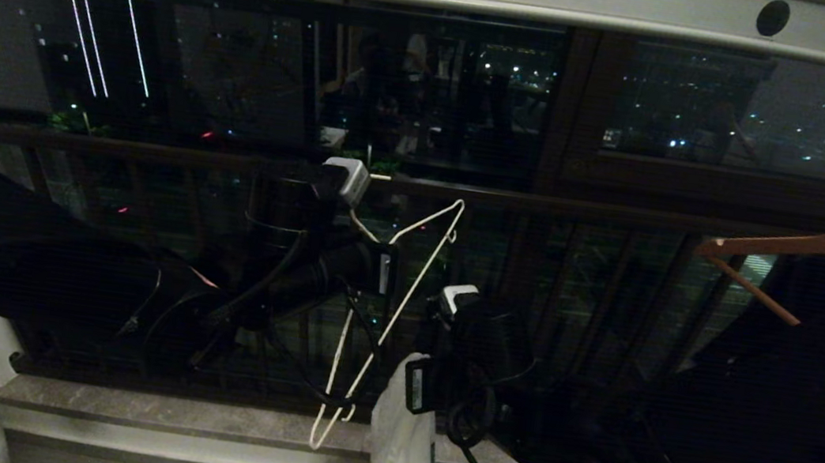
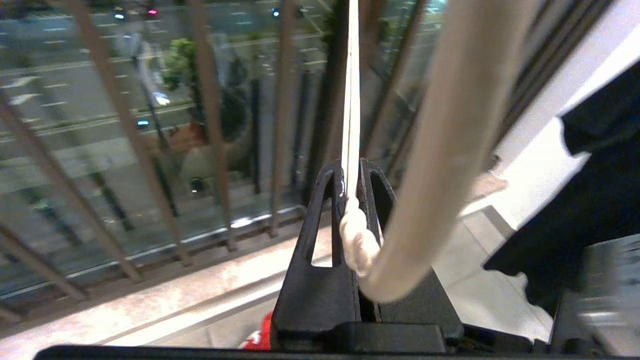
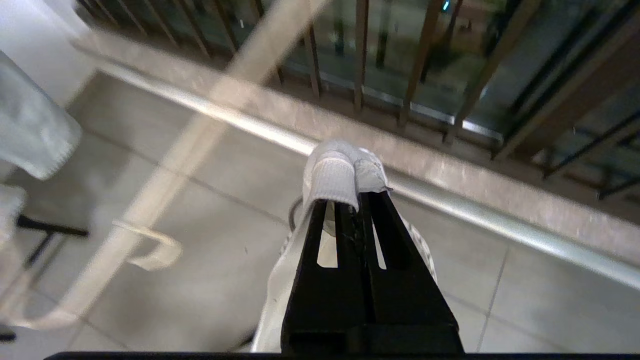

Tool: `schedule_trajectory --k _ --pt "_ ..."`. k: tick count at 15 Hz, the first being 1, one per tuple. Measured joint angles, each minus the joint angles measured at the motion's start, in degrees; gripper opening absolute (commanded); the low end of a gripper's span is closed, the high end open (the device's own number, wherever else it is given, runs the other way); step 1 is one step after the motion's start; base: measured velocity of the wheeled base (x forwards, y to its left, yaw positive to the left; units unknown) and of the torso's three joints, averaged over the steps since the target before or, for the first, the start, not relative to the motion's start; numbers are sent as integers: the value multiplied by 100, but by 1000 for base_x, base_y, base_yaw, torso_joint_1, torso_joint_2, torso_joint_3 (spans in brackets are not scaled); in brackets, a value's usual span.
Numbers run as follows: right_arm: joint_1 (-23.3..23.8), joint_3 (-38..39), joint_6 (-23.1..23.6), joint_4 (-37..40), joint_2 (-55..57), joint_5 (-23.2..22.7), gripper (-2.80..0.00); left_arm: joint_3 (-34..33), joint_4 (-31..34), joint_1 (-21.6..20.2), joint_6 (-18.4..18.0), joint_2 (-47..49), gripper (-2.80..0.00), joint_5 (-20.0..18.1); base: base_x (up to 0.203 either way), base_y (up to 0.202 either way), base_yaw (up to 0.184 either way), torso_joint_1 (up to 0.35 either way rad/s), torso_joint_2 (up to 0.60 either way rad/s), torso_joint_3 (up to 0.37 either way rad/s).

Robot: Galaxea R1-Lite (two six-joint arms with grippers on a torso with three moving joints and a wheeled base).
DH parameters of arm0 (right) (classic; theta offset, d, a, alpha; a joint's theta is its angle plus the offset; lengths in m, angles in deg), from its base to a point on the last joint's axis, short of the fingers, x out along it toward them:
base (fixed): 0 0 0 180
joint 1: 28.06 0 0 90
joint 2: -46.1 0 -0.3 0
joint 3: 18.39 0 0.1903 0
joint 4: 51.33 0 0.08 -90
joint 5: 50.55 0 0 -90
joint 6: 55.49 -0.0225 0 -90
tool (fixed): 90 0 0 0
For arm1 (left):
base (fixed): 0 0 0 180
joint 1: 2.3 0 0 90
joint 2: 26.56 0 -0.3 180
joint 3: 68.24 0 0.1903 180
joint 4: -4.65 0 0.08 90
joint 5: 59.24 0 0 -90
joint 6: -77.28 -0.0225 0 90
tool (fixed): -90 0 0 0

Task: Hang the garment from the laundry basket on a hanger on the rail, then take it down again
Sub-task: Put clothes in the basket

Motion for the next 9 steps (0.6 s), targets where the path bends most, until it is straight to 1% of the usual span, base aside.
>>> schedule_trajectory --k 2,4,6,9 --pt "54 -45 11 -83 284 -26 -280 -5 32 -91 -91 -47 -280 3 0 0 0 0 0 0" --pt "108 -68 153 -331 568 -31 -280 11 336 -140 -118 -112 -280 -5 0 0 0 0 0 0" --pt "122 -69 214 -405 766 -33 -280 67 655 -170 -141 -184 -280 -14 0 0 0 0 0 0" --pt "130 -38 367 -402 965 -34 -280 94 681 -188 -171 -235 -280 -15 0 0 0 0 0 0"
